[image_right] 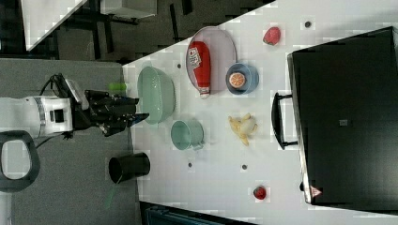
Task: Pick Banana and place it in mug.
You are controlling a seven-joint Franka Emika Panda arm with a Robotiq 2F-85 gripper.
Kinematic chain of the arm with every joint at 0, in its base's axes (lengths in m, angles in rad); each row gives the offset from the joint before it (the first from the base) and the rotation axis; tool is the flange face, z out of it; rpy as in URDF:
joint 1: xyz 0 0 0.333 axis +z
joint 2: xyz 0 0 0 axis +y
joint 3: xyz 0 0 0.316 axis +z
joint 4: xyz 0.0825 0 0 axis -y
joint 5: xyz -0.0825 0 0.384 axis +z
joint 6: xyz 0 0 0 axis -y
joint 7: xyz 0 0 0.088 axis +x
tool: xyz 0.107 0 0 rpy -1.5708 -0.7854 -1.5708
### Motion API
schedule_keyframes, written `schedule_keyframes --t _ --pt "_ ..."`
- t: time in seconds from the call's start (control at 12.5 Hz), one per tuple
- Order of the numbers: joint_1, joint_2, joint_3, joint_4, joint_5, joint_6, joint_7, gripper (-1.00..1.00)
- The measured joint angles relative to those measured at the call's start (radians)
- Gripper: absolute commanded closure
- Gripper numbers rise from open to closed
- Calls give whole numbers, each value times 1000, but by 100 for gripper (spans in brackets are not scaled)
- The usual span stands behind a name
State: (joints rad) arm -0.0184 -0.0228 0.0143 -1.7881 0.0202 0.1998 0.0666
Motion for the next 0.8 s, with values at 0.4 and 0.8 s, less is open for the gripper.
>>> schedule_keyframes --t 0.4,0.8 --pt "-74 -296 47 -182 3 -124 -14 -100" --pt "-91 -284 67 -302 4 10 -28 -100"
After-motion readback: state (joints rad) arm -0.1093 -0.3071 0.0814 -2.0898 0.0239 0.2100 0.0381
